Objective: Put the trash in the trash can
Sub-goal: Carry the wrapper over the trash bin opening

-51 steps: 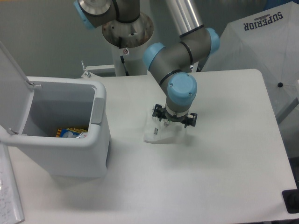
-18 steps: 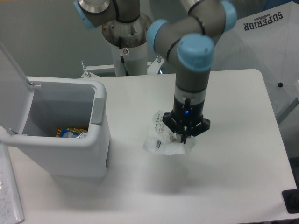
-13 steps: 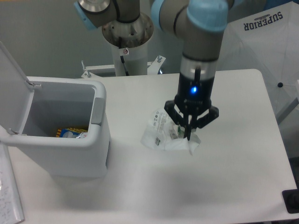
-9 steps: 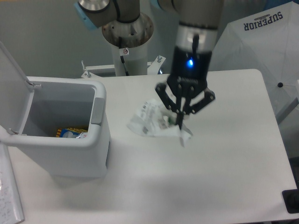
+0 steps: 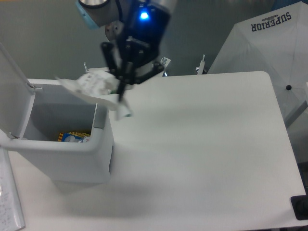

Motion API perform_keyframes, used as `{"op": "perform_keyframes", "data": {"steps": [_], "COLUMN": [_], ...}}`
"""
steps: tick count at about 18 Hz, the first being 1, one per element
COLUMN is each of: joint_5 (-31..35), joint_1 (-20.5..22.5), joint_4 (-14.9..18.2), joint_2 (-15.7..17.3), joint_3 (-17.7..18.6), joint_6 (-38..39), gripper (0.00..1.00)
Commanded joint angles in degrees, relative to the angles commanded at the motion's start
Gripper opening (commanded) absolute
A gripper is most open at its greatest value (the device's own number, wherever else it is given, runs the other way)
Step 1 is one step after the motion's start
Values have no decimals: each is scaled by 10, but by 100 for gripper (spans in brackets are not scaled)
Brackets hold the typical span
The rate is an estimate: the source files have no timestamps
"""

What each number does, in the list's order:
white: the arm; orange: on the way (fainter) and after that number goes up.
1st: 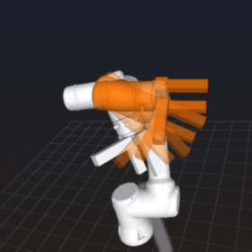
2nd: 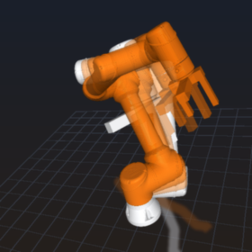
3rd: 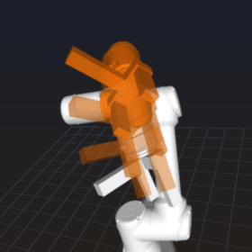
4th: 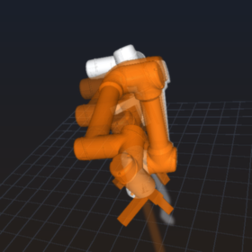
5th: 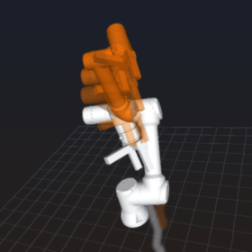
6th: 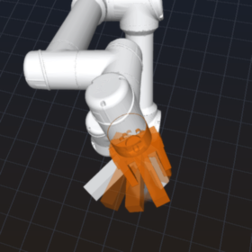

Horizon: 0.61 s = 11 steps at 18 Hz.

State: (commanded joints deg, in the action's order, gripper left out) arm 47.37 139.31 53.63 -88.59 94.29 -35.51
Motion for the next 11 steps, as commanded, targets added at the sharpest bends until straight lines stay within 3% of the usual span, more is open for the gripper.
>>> {"op": "perform_keyframes", "data": {"steps": [4,5,9,10,11], "joint_5": [0,-1,-2,-2,-1], "joint_1": [-21,-21,-21,-22,-21], "joint_4": [-25,-27,-27,-27,-27], "joint_2": [-4,-5,-6,-6,-7], "joint_3": [34,37,40,42,41], "joint_6": [-2,-3,-2,-3,-3], "gripper": [0,17,54,83,100]}}
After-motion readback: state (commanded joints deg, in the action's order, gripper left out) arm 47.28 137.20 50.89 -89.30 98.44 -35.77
